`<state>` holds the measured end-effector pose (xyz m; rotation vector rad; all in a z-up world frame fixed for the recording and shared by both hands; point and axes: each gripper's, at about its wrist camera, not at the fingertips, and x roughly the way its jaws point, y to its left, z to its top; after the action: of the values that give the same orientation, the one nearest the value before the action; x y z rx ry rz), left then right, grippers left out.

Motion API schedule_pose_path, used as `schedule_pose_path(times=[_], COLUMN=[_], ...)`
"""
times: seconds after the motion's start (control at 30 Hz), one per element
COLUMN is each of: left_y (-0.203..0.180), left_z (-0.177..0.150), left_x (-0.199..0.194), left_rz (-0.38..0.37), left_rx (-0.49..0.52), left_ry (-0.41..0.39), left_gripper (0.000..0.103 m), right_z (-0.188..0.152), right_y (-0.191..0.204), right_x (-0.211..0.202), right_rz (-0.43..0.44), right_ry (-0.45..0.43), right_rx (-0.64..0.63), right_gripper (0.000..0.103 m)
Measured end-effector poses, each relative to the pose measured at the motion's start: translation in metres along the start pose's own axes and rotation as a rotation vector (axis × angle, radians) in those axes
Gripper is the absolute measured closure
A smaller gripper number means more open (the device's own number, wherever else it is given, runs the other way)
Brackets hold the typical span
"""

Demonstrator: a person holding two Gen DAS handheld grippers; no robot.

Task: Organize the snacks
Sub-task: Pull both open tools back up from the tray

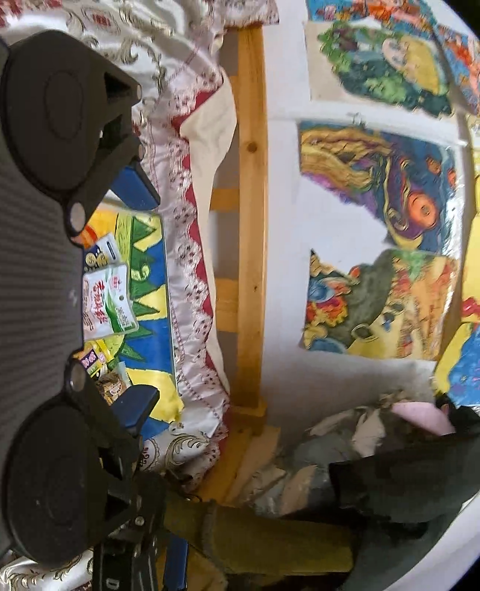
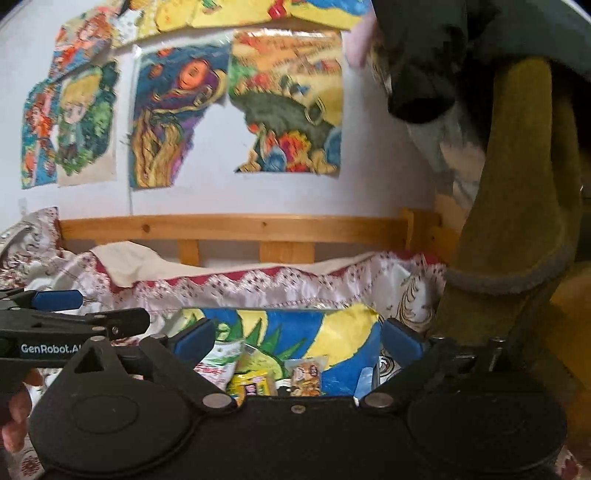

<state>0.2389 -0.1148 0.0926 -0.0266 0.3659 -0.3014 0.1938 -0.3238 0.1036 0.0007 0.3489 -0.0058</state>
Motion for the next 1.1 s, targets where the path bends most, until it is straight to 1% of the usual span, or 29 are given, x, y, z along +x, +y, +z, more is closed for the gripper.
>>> schedule_pose_path(times=[0.17, 0.4, 0.53, 0.7, 0.87, 1.1], left_y=[0.002, 0.002, -0.001, 0.000, 0.003, 0.009], left_z=[-0.005, -0.019, -0.029, -0.043, -0.059, -0.084], left_x=[-0.033, -0.082, -0.102, -0.120, -0.130, -0.136], left_rz=[0.047, 0.175, 0.220, 0.229, 0.245, 0.254], left_rx=[0.015, 0.086, 0.129, 0.126, 0.134, 0.136], left_ry=[-0.011, -0.033, -0.033, -0.009, 0.026, 0.097], left_gripper=[0.001, 0.001, 0.001, 0.001, 0.001, 0.001], right_z=[-0.002, -0.014, -0.026, -0.047, -0.071, -0.103], right_y=[0.008, 0.018, 0.025, 0.032, 0.038, 0.042], right_x=[-0.034, -0.080, -0.103, -0.124, -0.139, -0.148], right_rz=[0.024, 0.039, 0.038, 0.032, 0.016, -0.003], right_ry=[-0.022, -0.052, -0.057, -0.045, -0.026, 0.020], right_rx=[-0.003, 0.015, 0.022, 0.026, 0.021, 0.047], right_gripper=[0.001, 0.001, 0.001, 0.001, 0.001, 0.001])
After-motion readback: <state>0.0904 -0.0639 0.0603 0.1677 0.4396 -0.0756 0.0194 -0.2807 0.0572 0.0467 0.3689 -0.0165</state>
